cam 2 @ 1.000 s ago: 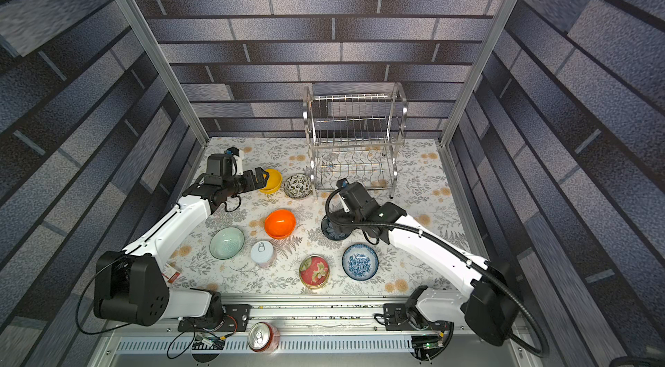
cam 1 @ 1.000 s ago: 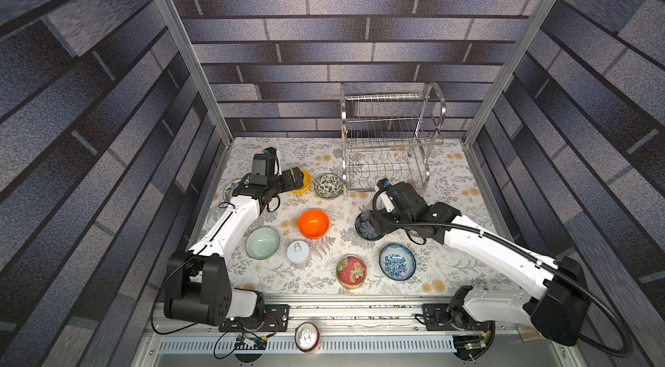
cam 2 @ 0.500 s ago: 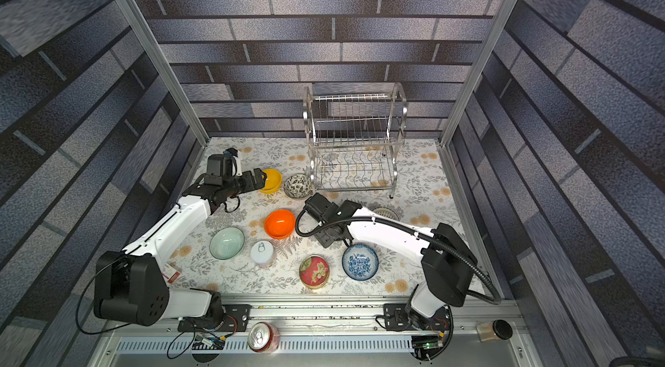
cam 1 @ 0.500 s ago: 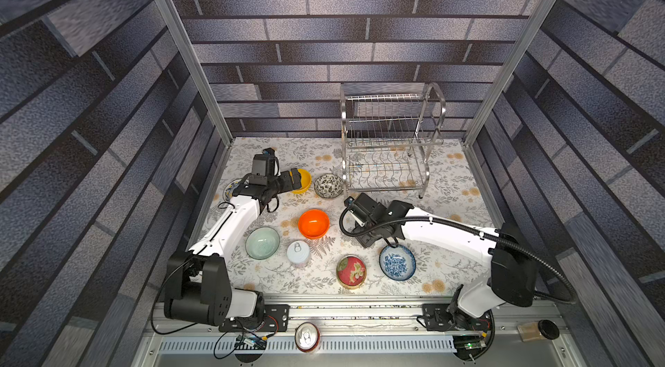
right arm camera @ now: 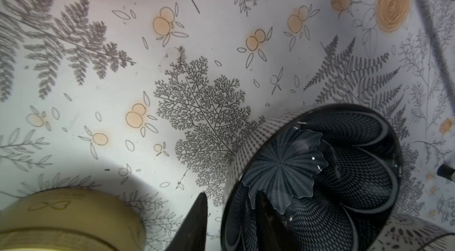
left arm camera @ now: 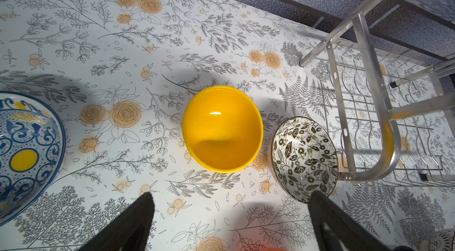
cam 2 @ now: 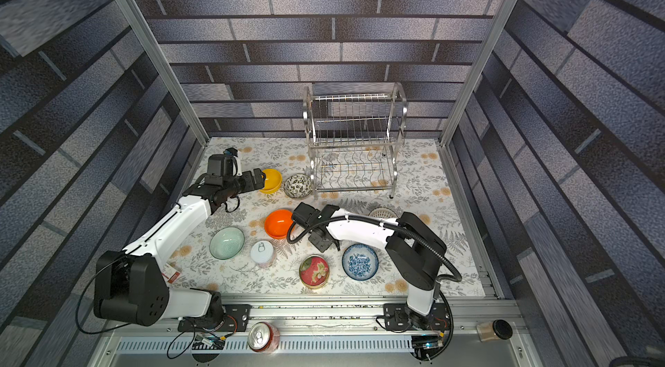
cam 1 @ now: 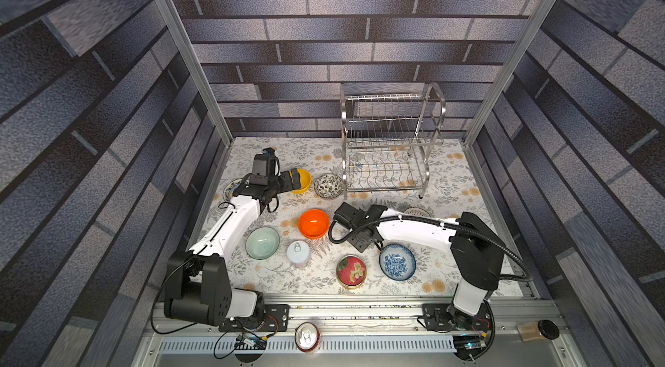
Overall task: Load bowls into a dish rack
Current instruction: Pick up the bowl from the center of the table.
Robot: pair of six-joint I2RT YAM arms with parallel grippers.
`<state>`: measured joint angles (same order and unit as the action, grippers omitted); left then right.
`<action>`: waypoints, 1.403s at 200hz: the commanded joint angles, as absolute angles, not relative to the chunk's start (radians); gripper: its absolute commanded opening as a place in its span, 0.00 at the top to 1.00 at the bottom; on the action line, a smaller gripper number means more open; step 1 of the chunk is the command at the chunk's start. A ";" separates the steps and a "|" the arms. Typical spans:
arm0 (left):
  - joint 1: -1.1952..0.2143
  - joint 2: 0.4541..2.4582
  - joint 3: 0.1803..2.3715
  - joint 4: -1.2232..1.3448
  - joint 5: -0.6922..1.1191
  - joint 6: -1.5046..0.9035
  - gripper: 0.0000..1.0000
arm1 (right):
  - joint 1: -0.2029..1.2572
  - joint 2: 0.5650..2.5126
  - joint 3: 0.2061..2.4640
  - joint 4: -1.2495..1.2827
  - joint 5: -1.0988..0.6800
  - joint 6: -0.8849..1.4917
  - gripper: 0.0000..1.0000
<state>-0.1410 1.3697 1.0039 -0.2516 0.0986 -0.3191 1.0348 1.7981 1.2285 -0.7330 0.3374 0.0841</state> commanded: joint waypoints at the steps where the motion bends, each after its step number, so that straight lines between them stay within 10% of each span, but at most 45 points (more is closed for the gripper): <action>1: -0.150 1.361 1.020 -0.262 0.081 -0.294 0.00 | 1.045 1.815 1.248 -0.755 0.370 0.087 0.70; 280: -0.243 1.247 0.913 -0.106 0.124 -0.138 0.00 | 1.048 1.631 1.198 -0.652 0.325 0.051 0.98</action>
<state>-0.2283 1.2892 0.9382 -0.1684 0.0887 -0.1963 1.0412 1.6947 1.2144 -0.6991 0.3138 0.0643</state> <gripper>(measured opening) 0.996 0.091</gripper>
